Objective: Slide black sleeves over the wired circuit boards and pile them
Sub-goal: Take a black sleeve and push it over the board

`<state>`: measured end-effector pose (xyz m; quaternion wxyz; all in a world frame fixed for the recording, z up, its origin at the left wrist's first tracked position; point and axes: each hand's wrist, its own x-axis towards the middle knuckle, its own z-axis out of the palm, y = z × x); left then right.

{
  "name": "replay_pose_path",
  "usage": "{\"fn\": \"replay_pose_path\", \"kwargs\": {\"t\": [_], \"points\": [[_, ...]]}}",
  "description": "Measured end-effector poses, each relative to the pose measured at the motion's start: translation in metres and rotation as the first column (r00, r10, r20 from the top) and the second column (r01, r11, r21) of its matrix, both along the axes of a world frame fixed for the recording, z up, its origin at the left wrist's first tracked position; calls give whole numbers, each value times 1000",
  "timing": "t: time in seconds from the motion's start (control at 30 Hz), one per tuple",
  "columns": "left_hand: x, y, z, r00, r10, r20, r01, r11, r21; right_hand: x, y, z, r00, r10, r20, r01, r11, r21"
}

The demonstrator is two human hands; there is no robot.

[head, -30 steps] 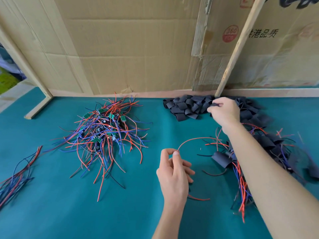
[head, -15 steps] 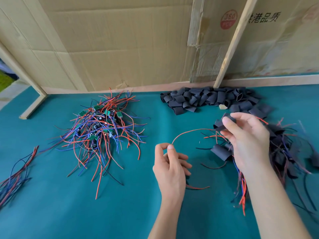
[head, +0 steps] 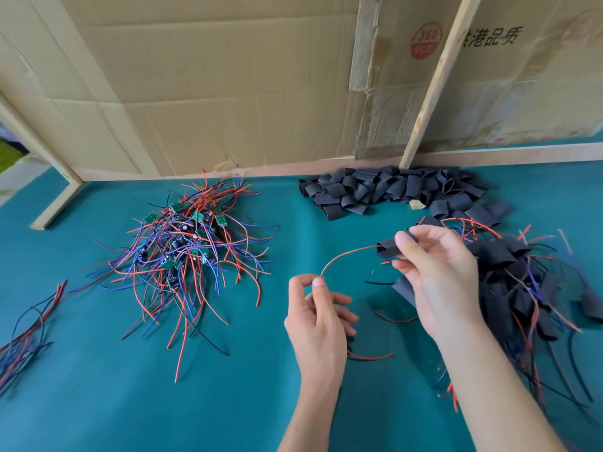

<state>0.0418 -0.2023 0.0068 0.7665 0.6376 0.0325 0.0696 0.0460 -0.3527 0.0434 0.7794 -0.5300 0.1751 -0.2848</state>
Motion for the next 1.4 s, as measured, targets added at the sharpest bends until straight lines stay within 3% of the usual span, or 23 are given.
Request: {"fn": "replay_pose_path", "kwargs": {"t": [0.17, 0.33, 0.53, 0.7, 0.87, 1.1, 1.17, 1.4], "points": [[-1, 0, -2, 995, -94, 24, 92, 993, 75, 5, 27, -1, 992, 122, 24, -123, 942, 312], [-3, -1, -3, 982, -187, 25, 185, 980, 67, 8, 36, -6, 977, 212, 7, -198, 901, 386], [-3, -4, -6, 974, -222, 46, 210, 959, 189, 5, 38, -11, 959, 240, -153, -214, 961, 173], [-2, -6, -10, 978, -207, 34, 194, 954, 230, 3, 38, -7, 958, 243, -153, -241, 970, 34], [-1, -7, -13, 978, -207, 35, 189, 942, 276, 1, 28, -8, 959, 136, -248, -221, 908, -356], [-2, -6, -13, 972, -235, 11, 214, 904, 370, -4, 28, -5, 935, 203, -290, -318, 842, -435], [-2, -4, -12, 971, -238, 22, 217, 917, 335, -4, 30, -4, 932, 211, -293, -330, 827, -455], [-3, -2, -10, 966, -248, 70, 225, 945, 238, -2, 28, -6, 932, 249, -263, -323, 900, -292]]}}
